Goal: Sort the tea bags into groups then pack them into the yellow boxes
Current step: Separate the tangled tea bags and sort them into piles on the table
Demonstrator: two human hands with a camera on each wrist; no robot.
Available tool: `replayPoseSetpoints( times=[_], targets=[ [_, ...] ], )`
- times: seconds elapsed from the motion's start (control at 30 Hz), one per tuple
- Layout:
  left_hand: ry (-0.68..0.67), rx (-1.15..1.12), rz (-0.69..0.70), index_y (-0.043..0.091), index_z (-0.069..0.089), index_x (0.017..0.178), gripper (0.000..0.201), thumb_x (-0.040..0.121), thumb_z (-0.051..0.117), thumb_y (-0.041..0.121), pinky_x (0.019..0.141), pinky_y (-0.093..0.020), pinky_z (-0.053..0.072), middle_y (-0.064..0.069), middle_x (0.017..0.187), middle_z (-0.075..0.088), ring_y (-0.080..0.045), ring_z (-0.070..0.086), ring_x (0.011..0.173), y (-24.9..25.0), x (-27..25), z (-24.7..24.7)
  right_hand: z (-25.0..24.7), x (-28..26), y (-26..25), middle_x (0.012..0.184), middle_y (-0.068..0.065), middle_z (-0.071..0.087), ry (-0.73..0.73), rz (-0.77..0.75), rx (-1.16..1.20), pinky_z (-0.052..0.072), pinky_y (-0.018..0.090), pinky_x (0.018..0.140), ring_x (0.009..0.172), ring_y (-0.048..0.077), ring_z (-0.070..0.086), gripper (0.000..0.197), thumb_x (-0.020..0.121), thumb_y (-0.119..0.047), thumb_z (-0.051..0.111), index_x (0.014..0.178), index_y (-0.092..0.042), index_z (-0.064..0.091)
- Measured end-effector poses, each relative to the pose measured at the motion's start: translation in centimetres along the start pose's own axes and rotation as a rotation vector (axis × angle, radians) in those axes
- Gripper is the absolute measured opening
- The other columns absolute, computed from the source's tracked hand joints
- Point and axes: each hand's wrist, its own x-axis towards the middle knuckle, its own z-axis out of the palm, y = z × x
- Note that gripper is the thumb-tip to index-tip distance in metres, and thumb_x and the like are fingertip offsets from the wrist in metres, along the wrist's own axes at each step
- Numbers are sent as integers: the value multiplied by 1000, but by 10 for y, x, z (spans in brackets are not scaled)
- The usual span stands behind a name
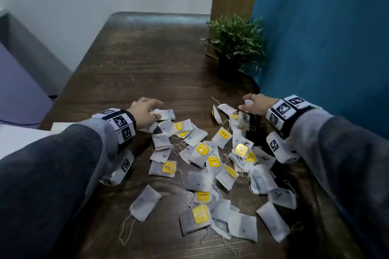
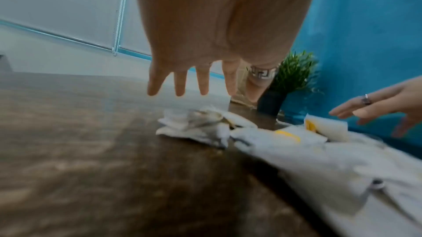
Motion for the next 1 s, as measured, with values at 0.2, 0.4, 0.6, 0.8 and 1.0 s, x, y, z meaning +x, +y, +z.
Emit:
replayPoseSetpoints(
  times=[0.2,0.4,0.6,0.8,1.0],
  targets=[
    [-187,293,-77,30,11,149,67,94,46,42,114,-35,13,-12,158,2,-35,4,144,-8,-2,31,34,24,-4,146,12,39,-104,8,-186,22,39,115,133,27,38,69,88,-65,34,139,-20,40],
    [-273,397,20,31,7,149,72,92,50,41,113,-33,17,-11,158,4,-29,8,145,-4,-20,32,43,-29,-32,141,6,46,-244,-203,-159,32,27,107,127,20,45,62,94,-50,42,145,-17,30],
    [-386,390,114,31,17,148,66,92,51,42,112,-31,22,-5,156,15,-24,20,142,7,-49,31,43,-89,-53,142,0,45,-343,-385,-249,30,22,103,128,17,43,54,95,-44,44,143,-23,36],
    [-359,363,261,35,43,134,55,84,62,44,105,-32,34,4,141,38,-17,40,127,9,-79,41,48,-119,-46,125,-9,60,-452,-434,-183,40,29,106,109,10,58,49,89,-52,49,133,-29,50],
    [-309,250,295,29,61,116,34,88,56,10,61,-5,39,10,87,59,-1,52,69,10,-116,36,43,-150,-27,118,-9,63,-408,-414,11,52,35,92,107,22,61,72,64,-72,45,121,-32,60]
  ],
)
